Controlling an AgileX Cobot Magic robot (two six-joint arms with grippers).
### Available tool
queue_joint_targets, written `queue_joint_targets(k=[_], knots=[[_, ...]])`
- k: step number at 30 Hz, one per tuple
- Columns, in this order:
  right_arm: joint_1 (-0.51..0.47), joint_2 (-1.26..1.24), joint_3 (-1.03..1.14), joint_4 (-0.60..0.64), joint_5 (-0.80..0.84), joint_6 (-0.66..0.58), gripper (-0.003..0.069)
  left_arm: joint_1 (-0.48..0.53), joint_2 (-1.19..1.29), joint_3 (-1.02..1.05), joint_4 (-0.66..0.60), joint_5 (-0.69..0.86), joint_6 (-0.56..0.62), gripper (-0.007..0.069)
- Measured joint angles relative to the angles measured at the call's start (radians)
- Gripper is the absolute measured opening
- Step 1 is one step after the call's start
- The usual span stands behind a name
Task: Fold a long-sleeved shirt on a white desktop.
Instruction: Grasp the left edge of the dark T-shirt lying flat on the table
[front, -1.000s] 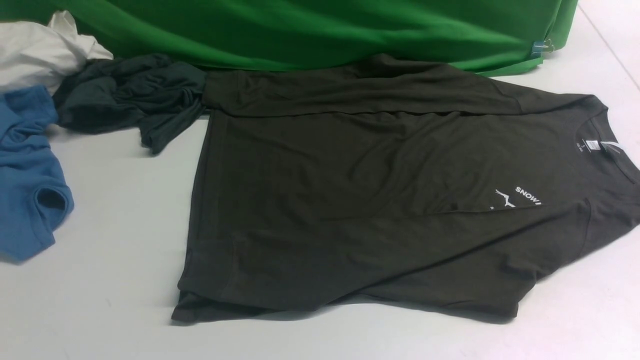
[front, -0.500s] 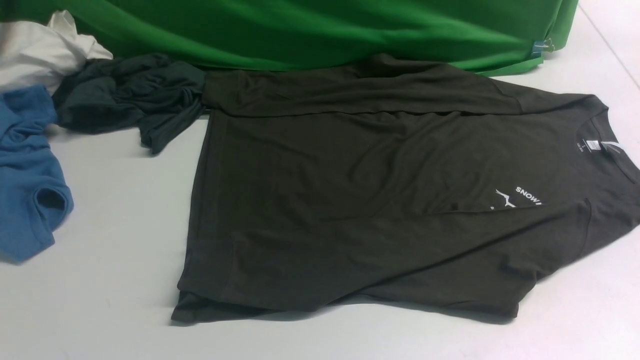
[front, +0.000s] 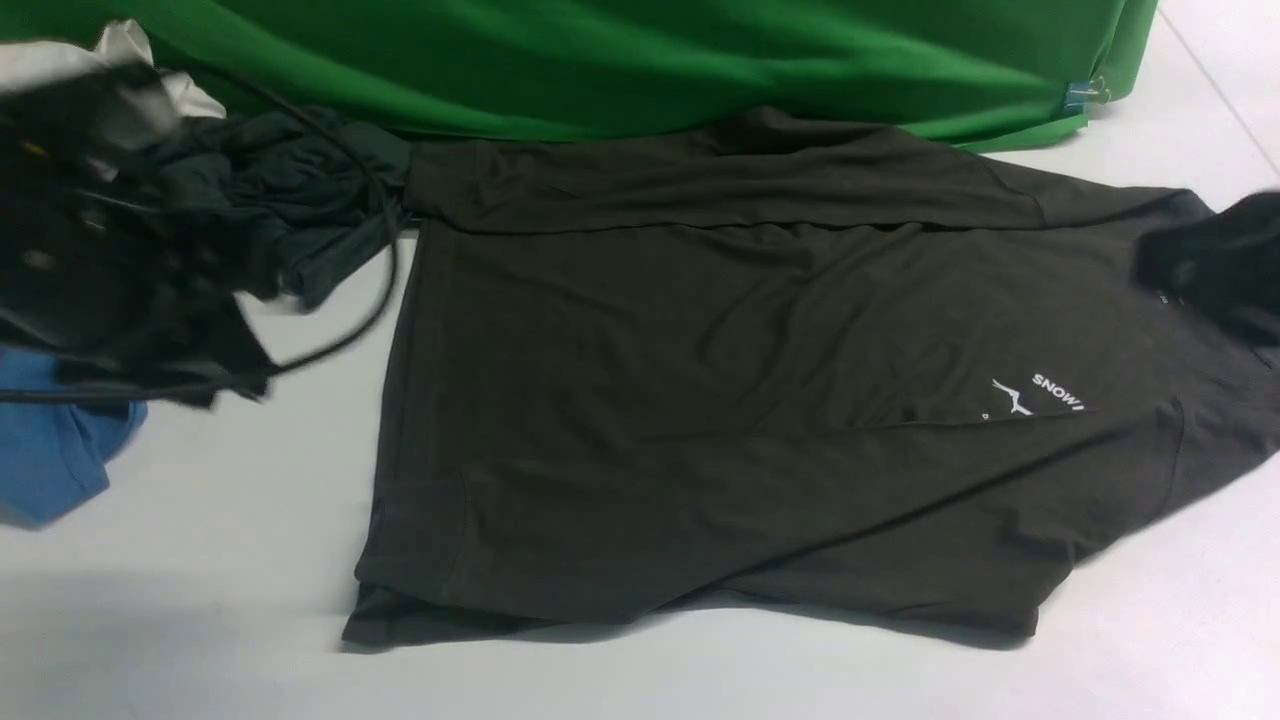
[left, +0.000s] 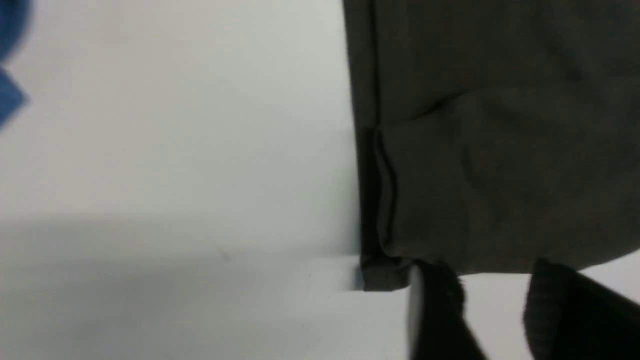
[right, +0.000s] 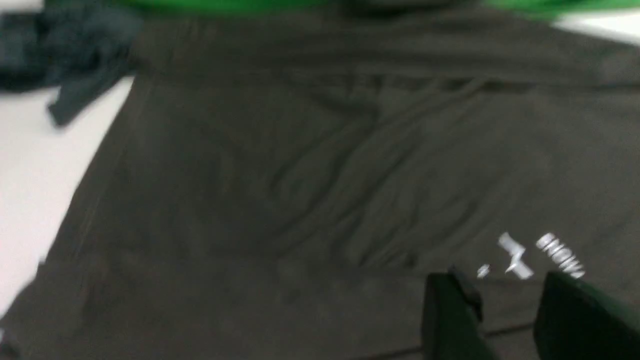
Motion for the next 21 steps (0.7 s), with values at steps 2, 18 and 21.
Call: queue_joint_targets(k=[2, 18, 21], knots=[[0.018, 0.01, 0.001, 0.0, 0.003, 0.0, 0.0242, -0.012, 0.045, 0.032, -0.01, -0.027, 0.001, 0.0357], [0.038, 0.015, 0.002, 0.0, -0.031, -0.013, 0.0242, -0.02, 0.234, 0.256, -0.165, -0.312, 0.134, 0.0437], [0.038, 0.015, 0.002, 0.0, -0.043, -0.017, 0.0242, -0.02, 0.234, 0.258, -0.212, -0.347, 0.182, 0.0366]])
